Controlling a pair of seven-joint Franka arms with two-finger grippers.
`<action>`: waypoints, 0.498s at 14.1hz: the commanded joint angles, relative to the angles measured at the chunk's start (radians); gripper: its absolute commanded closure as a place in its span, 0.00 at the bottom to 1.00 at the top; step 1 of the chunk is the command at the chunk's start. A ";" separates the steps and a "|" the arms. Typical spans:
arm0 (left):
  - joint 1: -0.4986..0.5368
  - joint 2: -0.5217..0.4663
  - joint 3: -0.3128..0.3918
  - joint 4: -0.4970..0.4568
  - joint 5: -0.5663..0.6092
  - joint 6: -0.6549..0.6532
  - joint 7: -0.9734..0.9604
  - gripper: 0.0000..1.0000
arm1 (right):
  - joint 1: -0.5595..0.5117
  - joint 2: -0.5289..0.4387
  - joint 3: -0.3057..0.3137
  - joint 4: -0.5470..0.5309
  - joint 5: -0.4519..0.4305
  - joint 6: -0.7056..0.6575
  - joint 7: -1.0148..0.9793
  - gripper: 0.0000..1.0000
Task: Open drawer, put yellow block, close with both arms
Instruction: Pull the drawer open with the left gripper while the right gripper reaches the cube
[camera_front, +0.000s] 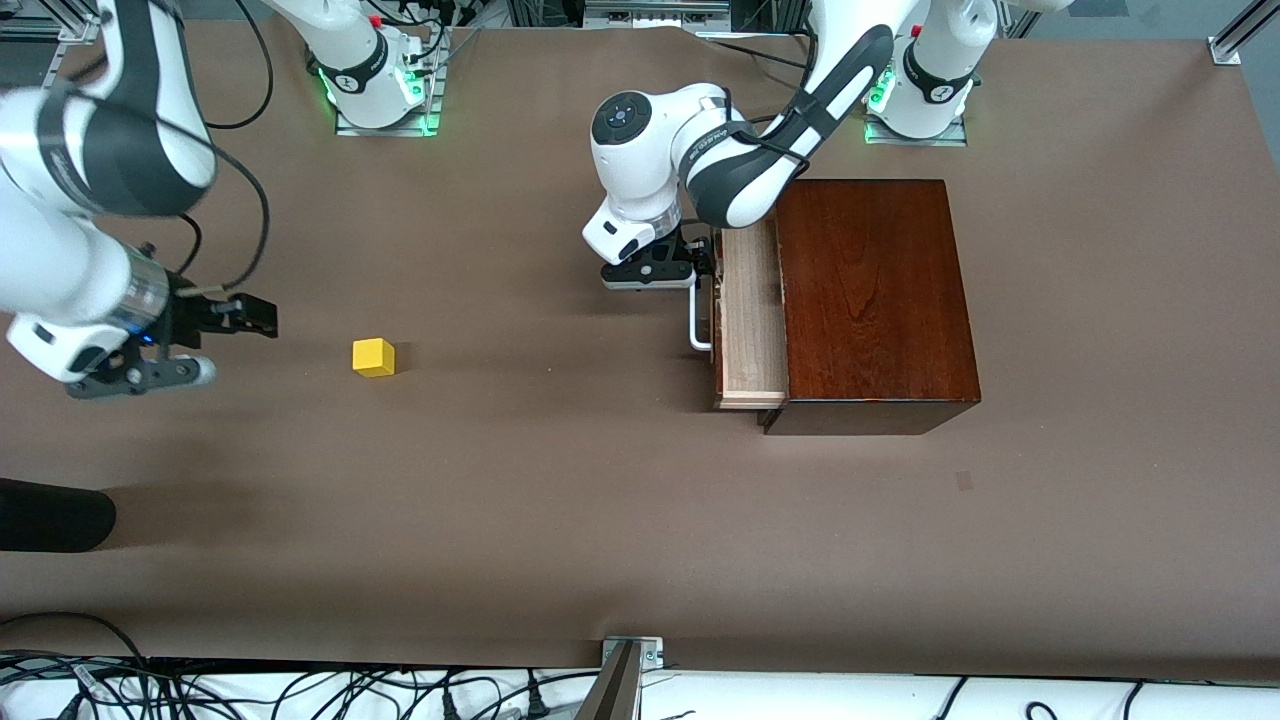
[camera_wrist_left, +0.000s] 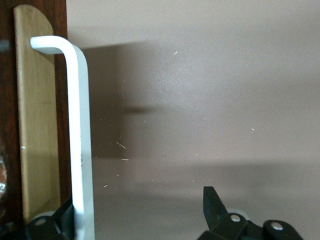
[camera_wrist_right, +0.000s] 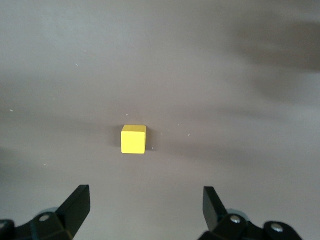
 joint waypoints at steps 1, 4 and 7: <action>-0.044 0.092 -0.049 0.120 0.001 0.061 0.001 0.00 | -0.008 -0.012 0.005 -0.121 0.047 0.103 0.001 0.00; -0.064 0.120 -0.047 0.124 0.001 0.062 -0.002 0.00 | -0.008 -0.021 0.008 -0.297 0.055 0.308 0.006 0.00; -0.064 0.117 -0.049 0.142 -0.001 0.056 0.001 0.00 | -0.003 -0.022 0.018 -0.483 0.057 0.549 0.009 0.00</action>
